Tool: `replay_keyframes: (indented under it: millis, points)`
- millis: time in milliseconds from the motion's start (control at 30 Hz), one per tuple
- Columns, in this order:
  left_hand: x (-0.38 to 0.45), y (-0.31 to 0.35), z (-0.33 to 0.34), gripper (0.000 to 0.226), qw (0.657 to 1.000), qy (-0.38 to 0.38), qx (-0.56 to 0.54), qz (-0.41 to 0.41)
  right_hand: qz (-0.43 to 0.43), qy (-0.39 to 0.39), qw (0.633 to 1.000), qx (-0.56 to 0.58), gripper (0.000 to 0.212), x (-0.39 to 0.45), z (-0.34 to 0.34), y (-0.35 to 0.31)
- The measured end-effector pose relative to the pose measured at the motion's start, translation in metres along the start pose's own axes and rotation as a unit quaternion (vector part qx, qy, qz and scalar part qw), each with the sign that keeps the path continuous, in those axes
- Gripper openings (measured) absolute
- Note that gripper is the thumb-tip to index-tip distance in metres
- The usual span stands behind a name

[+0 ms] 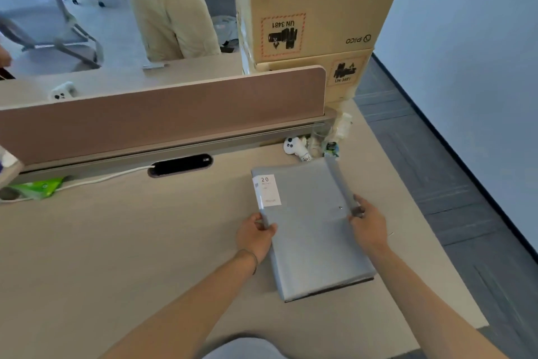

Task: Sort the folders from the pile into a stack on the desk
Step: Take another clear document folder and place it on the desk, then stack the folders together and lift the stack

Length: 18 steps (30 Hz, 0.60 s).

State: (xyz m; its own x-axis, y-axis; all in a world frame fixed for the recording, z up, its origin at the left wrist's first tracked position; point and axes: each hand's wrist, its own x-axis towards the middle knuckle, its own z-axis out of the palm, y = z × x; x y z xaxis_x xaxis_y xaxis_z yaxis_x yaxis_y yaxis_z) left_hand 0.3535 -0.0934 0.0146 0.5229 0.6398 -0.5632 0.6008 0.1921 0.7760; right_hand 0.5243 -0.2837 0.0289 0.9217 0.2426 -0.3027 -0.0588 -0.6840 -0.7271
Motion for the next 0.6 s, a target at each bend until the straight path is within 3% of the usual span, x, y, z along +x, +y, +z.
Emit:
replay_keyframes:
  millis: [300, 367, 467, 600]
  points:
    - [0.018, -0.007, 0.032, 0.016, 0.989, 0.036, 0.142, 0.000, 0.049, -0.029, 0.998, -0.020, 0.063, 0.035, 0.015, 0.043]
    - [0.021, -0.010, 0.035, 0.030, 0.987, 0.018, 0.160, -0.015, 0.056, -0.033, 0.998, -0.024, 0.061, 0.038, 0.016, 0.047]
    - [0.020, -0.009, 0.036, 0.053, 0.992, 0.010, 0.120, -0.048, 0.060, -0.039, 0.996, -0.060, 0.057, 0.043, 0.018, 0.052]
    - [0.021, -0.007, 0.044, 0.054, 0.992, -0.001, 0.012, -0.127, 0.054, -0.073, 0.993, -0.078, 0.053, 0.049, 0.020, 0.052]
